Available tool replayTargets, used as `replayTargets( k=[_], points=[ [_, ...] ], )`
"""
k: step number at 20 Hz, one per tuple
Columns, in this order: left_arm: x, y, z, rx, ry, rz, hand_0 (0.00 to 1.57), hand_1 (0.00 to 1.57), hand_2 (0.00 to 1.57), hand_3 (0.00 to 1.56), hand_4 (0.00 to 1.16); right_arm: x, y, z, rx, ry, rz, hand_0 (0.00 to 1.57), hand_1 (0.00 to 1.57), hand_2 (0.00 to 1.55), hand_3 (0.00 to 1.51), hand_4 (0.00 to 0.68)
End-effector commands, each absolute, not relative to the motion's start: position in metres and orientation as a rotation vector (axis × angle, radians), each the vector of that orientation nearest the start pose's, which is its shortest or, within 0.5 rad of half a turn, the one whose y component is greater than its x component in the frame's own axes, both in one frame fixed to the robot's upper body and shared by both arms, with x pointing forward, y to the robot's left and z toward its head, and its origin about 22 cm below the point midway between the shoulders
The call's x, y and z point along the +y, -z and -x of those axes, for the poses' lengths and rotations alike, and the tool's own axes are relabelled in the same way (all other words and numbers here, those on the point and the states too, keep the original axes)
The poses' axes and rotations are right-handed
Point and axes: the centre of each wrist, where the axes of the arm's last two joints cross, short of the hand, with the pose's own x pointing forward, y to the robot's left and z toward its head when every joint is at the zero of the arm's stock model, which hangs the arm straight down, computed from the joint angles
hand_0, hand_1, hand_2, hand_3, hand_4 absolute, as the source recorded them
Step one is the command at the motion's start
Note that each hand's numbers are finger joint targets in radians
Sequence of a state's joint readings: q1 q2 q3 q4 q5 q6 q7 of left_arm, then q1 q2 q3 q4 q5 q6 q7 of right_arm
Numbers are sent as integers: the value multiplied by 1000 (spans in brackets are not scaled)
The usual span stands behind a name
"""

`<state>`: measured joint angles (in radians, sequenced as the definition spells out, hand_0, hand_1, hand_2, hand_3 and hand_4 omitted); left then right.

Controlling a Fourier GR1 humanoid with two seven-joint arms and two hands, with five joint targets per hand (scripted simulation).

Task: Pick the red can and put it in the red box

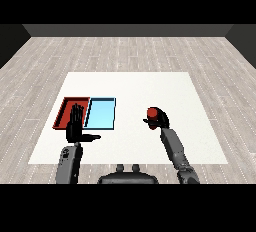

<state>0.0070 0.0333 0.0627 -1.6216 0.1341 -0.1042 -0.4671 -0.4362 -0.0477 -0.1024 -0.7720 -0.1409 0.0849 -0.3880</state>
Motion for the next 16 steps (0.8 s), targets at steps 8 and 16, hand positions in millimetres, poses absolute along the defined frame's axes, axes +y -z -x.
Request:
replayTargets(
  k=[8,16],
  points=[
    [250,-15,-237,-2090,-57,117,0,0,0,0,0,-216,76,-306,-1524,-64,-44,1528,1528,1472,1420,551],
    [244,-5,-248,-2097,-77,101,0,0,0,0,0,-207,61,-343,-1547,-60,-60,1548,1548,1475,1411,558]
  ],
)
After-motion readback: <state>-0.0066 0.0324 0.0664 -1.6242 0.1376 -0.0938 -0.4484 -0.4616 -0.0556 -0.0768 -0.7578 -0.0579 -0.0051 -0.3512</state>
